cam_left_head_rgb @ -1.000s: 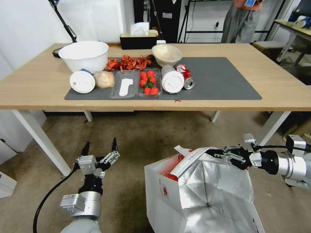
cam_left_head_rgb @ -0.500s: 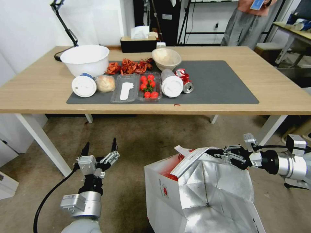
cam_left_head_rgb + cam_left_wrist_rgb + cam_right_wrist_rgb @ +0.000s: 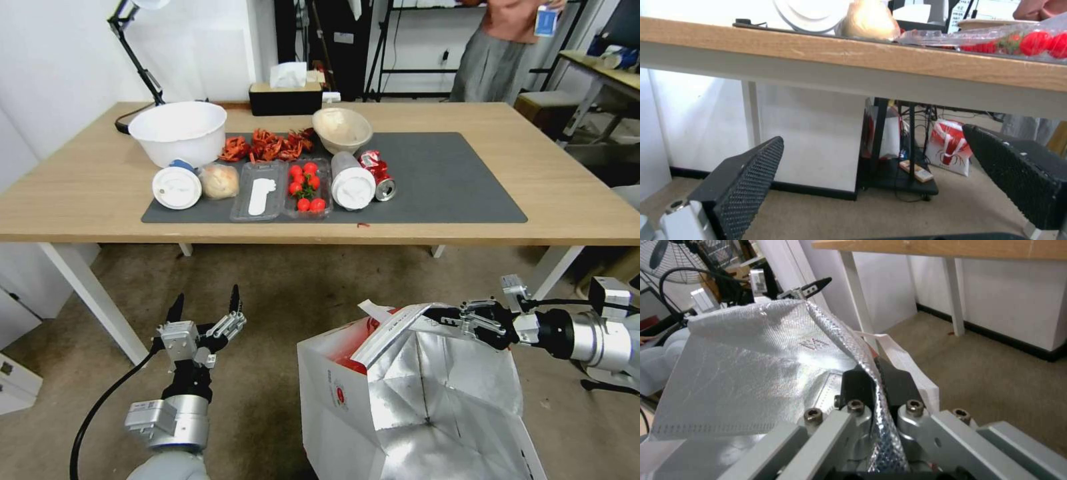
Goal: Pick up the food delivery bag from the floor and place it on the table.
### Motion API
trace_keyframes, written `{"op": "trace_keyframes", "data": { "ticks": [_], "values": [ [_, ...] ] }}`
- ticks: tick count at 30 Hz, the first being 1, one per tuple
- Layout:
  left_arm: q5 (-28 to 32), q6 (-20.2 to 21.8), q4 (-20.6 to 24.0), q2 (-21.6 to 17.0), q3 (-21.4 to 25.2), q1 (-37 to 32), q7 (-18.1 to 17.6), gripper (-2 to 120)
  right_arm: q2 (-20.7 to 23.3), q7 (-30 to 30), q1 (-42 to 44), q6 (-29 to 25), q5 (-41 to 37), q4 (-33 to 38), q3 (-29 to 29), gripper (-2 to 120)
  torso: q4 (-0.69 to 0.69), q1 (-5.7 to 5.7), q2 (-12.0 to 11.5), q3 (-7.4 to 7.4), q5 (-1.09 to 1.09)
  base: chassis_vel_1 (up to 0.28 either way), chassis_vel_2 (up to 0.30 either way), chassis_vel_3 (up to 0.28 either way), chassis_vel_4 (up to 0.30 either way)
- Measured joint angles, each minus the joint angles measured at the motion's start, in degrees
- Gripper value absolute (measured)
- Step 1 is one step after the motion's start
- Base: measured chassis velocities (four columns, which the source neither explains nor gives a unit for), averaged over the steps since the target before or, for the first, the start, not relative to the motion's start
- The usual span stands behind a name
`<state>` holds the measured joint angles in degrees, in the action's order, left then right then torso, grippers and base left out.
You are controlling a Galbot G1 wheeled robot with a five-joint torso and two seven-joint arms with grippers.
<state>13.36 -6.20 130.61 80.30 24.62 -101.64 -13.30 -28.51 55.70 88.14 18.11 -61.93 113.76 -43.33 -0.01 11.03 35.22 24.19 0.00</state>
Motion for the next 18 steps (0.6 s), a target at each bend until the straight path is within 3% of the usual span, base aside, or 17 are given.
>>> {"op": "trace_keyframes", "data": {
  "ticks": [18],
  "values": [
    [-0.04, 0.02, -0.02, -0.03, 0.00, 0.14, -0.08, 100, 0.06, 0.09, -0.16, 0.00, 0.02, -0.01, 0.15, 0, 0.00, 1.86, 4.59, 2.76, 0.00, 0.000, 0.000, 0.000, 0.000]
  ]
}}
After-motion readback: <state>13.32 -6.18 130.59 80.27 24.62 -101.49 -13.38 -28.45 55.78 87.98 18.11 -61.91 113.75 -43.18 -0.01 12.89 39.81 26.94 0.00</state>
